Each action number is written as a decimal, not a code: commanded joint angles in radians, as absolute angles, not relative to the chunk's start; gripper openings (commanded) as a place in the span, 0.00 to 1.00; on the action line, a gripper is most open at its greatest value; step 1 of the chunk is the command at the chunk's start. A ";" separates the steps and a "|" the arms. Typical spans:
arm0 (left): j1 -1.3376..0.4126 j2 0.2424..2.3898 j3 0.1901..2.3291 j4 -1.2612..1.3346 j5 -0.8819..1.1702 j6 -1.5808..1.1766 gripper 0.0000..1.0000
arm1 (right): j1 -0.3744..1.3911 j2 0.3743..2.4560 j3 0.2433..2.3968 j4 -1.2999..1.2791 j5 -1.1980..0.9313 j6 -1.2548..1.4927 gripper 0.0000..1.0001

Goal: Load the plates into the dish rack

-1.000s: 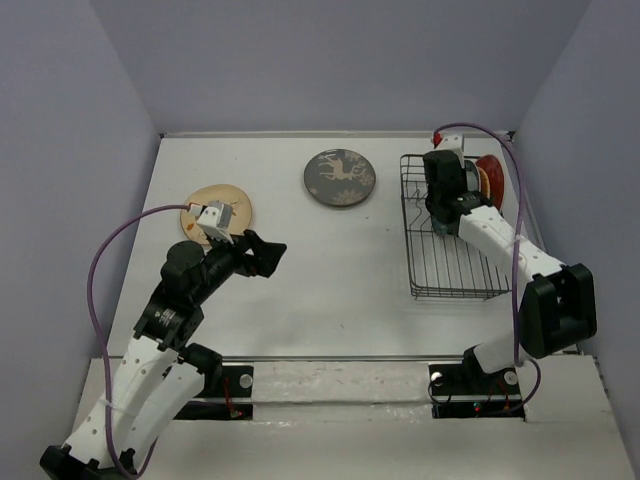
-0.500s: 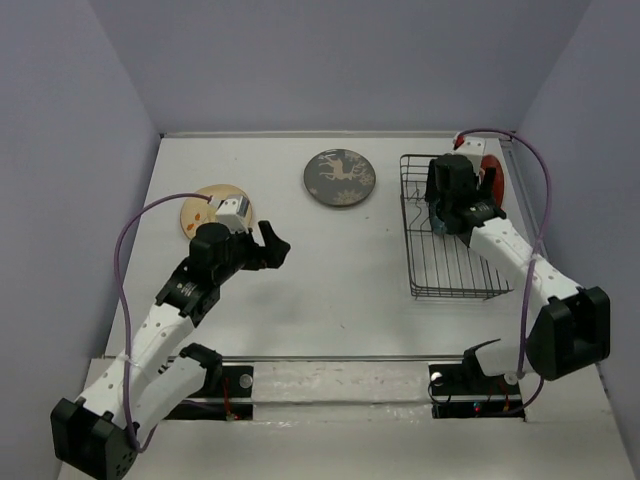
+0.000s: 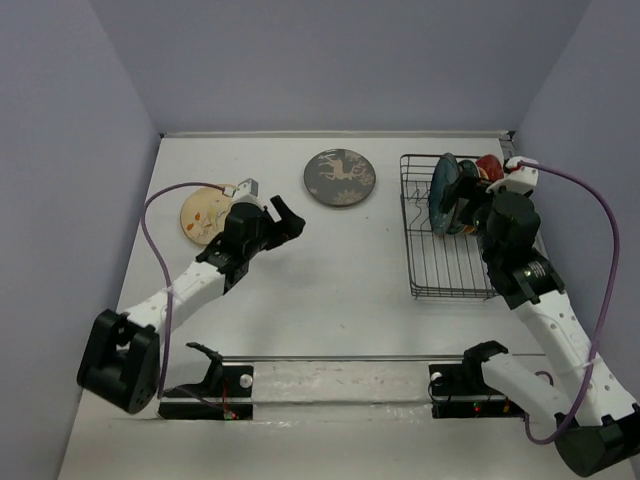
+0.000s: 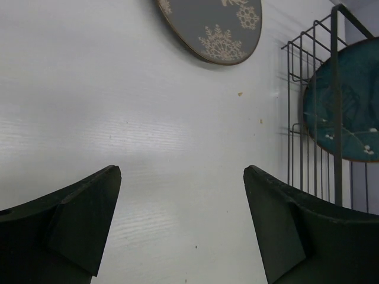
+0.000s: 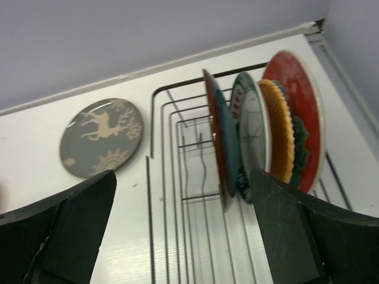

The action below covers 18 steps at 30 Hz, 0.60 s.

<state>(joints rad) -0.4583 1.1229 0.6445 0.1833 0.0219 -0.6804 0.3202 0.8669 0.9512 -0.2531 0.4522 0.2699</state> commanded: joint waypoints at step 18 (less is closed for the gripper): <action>-0.414 2.104 1.426 0.299 -0.141 -0.765 0.75 | 0.314 0.703 0.827 -0.091 0.080 0.342 0.99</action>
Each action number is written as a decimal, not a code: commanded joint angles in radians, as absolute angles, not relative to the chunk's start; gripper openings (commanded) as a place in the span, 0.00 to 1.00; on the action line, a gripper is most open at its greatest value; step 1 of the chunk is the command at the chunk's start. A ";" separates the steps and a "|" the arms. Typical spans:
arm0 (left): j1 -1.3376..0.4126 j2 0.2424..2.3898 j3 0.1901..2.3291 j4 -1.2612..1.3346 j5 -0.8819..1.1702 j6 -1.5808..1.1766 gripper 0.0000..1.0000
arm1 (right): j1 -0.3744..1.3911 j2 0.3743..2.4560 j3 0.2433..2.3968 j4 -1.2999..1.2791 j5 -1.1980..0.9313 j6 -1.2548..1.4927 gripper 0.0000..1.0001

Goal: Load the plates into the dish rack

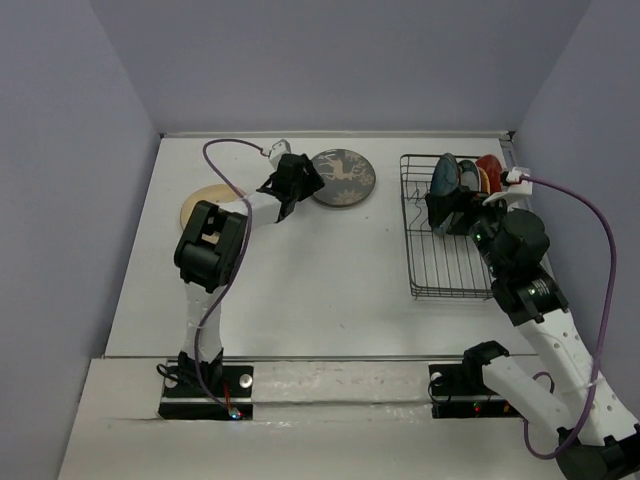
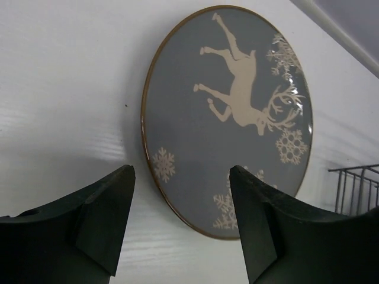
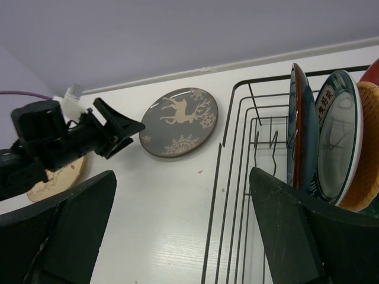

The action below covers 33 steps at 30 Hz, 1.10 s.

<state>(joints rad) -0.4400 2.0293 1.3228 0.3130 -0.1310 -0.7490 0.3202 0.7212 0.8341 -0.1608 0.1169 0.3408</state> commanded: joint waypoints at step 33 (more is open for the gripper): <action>-0.382 1.386 0.559 0.931 0.040 -0.917 0.06 | 0.344 0.972 0.833 0.038 -0.354 0.436 0.98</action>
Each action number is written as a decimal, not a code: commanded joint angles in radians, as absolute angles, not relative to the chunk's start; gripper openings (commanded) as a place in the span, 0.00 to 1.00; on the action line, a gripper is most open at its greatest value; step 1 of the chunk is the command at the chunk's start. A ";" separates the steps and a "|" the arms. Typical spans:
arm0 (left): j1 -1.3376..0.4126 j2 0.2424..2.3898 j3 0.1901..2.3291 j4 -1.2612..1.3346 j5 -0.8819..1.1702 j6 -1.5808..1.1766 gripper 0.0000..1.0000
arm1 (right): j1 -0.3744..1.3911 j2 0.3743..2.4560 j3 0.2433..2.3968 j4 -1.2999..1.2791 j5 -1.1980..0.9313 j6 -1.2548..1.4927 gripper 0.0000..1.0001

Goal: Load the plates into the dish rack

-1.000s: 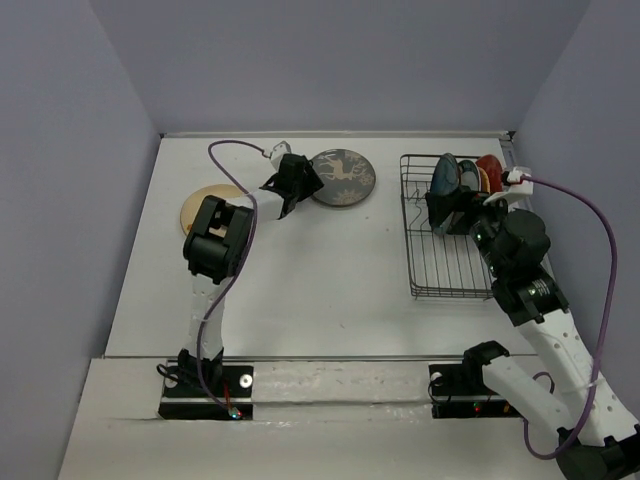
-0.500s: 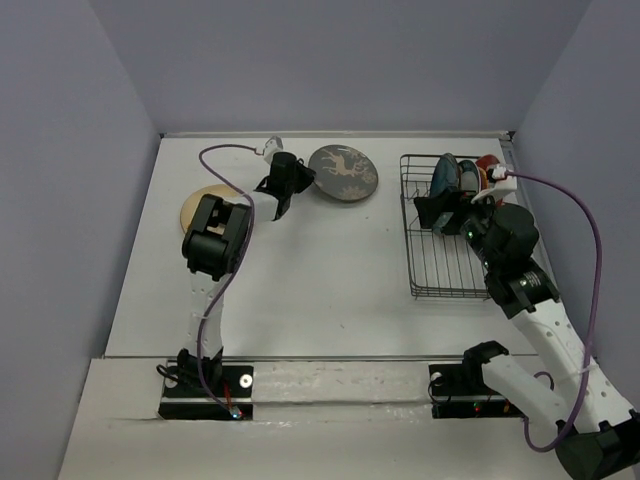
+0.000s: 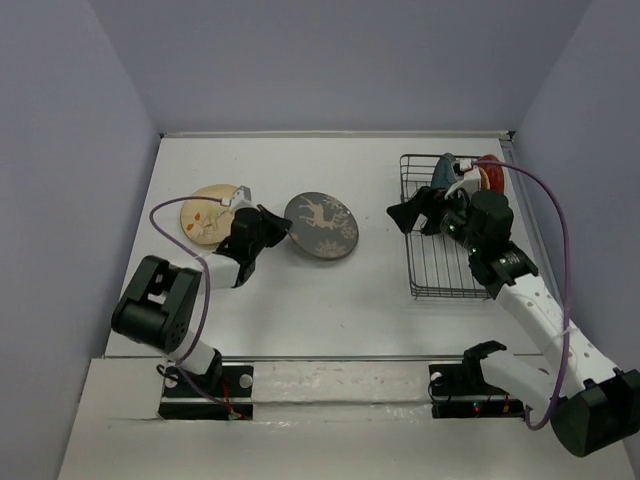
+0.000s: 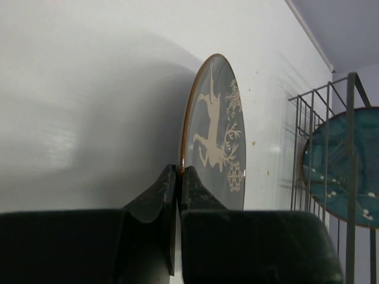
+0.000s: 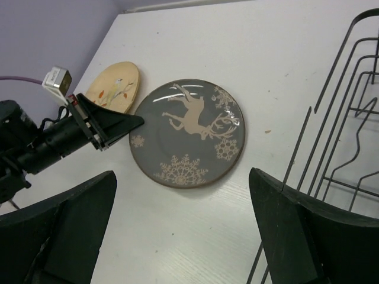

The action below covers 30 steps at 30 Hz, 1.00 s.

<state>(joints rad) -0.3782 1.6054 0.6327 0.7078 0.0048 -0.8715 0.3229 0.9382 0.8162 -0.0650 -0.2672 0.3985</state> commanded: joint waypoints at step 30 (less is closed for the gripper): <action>-0.288 0.661 0.382 0.710 0.348 -1.019 0.08 | 0.557 1.327 0.847 0.437 -0.561 0.667 0.26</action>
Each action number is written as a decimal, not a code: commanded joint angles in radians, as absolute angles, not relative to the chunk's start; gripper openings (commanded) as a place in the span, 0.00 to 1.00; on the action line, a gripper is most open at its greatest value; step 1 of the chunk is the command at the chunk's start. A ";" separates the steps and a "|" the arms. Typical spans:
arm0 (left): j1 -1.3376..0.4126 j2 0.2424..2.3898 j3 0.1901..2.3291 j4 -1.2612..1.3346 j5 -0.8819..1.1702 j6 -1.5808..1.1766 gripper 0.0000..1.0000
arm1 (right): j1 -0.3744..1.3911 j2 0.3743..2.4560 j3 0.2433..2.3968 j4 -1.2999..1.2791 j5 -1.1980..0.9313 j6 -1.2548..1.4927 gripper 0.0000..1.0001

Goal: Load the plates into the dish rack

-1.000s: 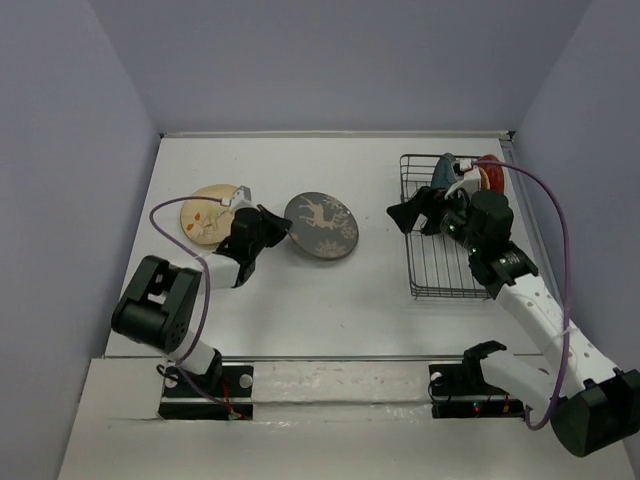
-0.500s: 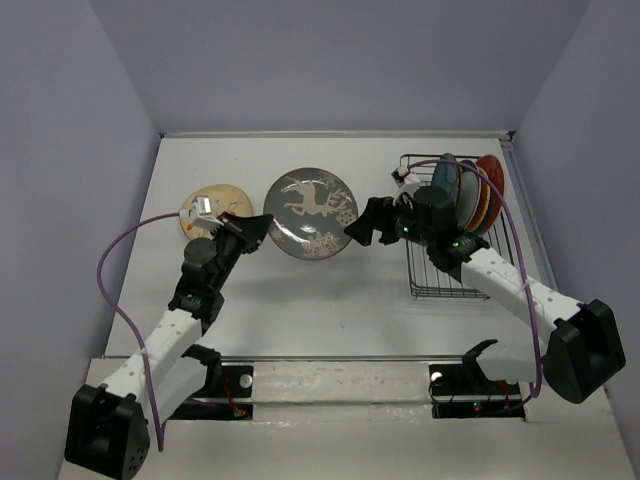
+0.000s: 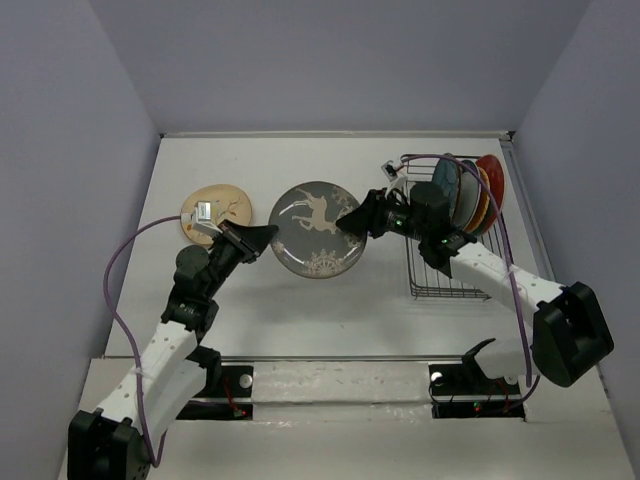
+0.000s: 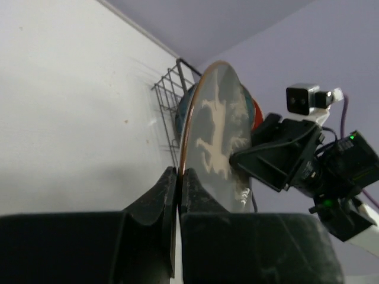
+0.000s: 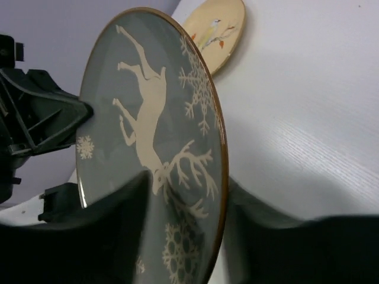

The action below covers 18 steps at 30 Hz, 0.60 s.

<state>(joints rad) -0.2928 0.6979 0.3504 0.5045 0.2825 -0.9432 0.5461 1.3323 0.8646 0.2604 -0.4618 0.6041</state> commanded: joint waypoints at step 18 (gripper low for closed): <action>-0.282 0.568 0.607 0.066 0.410 -0.554 0.99 | 0.492 1.109 1.178 -0.136 0.507 0.214 0.07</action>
<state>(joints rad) -0.2798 0.6003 0.5537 0.2092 0.3515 -0.6987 0.5152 1.1339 1.0218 -0.1585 0.0963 0.3870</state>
